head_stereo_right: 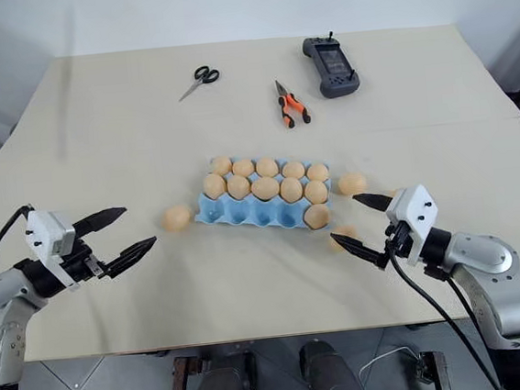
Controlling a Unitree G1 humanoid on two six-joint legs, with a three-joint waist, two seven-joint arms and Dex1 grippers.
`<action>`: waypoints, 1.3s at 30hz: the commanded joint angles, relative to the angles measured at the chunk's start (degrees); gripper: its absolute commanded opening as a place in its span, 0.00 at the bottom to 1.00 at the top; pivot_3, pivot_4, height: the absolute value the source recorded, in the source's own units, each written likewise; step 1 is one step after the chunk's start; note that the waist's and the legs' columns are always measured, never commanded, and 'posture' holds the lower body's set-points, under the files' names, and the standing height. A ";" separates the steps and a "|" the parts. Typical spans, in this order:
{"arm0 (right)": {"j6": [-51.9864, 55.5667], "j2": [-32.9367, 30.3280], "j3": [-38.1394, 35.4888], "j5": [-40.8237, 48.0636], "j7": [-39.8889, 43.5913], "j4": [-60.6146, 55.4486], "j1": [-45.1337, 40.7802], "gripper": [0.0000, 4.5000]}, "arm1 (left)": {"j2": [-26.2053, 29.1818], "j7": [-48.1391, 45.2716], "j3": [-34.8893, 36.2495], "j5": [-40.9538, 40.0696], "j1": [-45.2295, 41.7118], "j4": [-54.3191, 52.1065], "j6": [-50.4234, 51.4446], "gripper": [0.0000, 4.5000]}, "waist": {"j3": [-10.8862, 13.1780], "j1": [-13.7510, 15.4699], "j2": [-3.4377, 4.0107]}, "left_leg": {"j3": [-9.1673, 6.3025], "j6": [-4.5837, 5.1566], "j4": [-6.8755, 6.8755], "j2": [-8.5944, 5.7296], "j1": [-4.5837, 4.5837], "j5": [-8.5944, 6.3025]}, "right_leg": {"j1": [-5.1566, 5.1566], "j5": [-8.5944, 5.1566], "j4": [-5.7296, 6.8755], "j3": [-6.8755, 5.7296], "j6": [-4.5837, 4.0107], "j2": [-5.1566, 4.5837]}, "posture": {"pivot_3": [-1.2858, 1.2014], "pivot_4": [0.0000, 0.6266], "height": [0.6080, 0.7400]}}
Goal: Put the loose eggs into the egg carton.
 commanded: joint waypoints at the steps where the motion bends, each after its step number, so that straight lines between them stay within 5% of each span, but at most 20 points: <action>1: -0.74 0.38 -1.60 0.64 -0.84 -0.77 -0.86 1.00 | 1.06 -0.83 -0.42 -0.24 0.84 -3.10 0.53 0.99 | 0.00 0.00 0.00 | 0.00 0.00 0.00 0.00 0.00 0.00 | 0.00 0.00 0.00 0.00 0.00 0.00 | 0.52 0.24 1.00; 18: -5.80 -1.27 -17.24 -1.18 -1.52 8.21 11.55 1.00 | -2.27 -7.70 -16.43 0.66 -12.55 -3.06 0.87 0.99 | -0.01 -0.19 -0.01 | 0.07 0.04 -0.05 -0.07 0.04 0.01 | 0.07 0.04 -0.05 0.08 0.08 0.03 | 0.52 0.24 1.00; 35: -14.34 -3.26 0.03 -11.91 7.20 44.39 -21.30 1.00 | -4.44 -6.05 -17.08 0.48 -10.67 -5.74 1.23 0.99 | 0.01 -1.10 0.00 | 0.23 0.28 0.12 -0.08 0.14 0.31 | 0.14 0.41 -0.04 0.23 0.16 0.00 | 0.52 0.24 1.00; 39: -16.79 -3.22 1.89 -13.36 8.42 49.82 -24.06 0.79 | -4.44 -4.99 -16.71 0.58 -10.07 -6.50 1.38 1.00 | 0.01 -0.77 0.01 | 0.21 0.28 0.09 -0.08 0.03 0.30 | 0.04 0.41 -0.04 0.17 0.17 -0.05 | 0.52 0.24 1.00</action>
